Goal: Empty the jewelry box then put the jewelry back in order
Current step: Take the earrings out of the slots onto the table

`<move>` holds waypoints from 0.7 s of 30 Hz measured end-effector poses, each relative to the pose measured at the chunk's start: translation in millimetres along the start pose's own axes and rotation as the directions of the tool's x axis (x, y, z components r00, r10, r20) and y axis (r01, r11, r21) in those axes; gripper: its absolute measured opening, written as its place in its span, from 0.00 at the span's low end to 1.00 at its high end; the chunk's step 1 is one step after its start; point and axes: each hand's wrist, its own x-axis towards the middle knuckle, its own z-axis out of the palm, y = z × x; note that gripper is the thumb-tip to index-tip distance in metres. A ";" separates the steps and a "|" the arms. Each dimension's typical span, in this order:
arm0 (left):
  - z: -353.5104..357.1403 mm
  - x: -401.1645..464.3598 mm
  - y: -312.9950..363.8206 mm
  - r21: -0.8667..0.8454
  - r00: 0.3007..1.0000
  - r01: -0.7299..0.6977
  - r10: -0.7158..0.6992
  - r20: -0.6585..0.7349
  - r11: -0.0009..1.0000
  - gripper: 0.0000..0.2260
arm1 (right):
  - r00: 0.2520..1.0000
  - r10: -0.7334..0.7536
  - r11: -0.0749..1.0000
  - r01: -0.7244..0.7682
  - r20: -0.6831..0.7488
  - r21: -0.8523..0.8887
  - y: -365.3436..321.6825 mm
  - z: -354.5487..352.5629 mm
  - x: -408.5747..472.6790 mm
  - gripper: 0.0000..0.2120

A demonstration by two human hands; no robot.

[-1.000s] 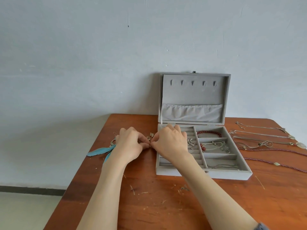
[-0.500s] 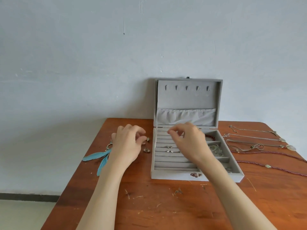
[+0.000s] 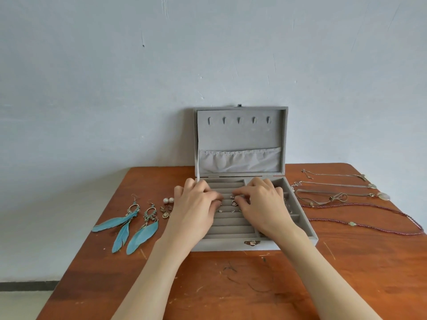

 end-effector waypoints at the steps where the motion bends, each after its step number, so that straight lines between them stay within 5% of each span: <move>1: 3.0 -0.2 0.4 0.015 1.000 -0.013 0.013 0.003 1.000 0.05 | 1.000 0.003 1.000 -0.003 0.003 -0.001 0.9 -0.5 0.4 0.13; 12: 9.9 24.3 24.0 0.021 0.992 -0.071 0.069 0.103 0.997 0.13 | 0.994 0.073 0.990 -0.082 0.080 0.118 9.0 -6.4 5.0 0.09; 21: 1.3 24.7 18.9 -0.034 0.981 -0.047 0.053 0.187 0.998 0.08 | 0.990 0.095 0.983 -0.110 0.106 0.149 10.0 -8.8 7.5 0.06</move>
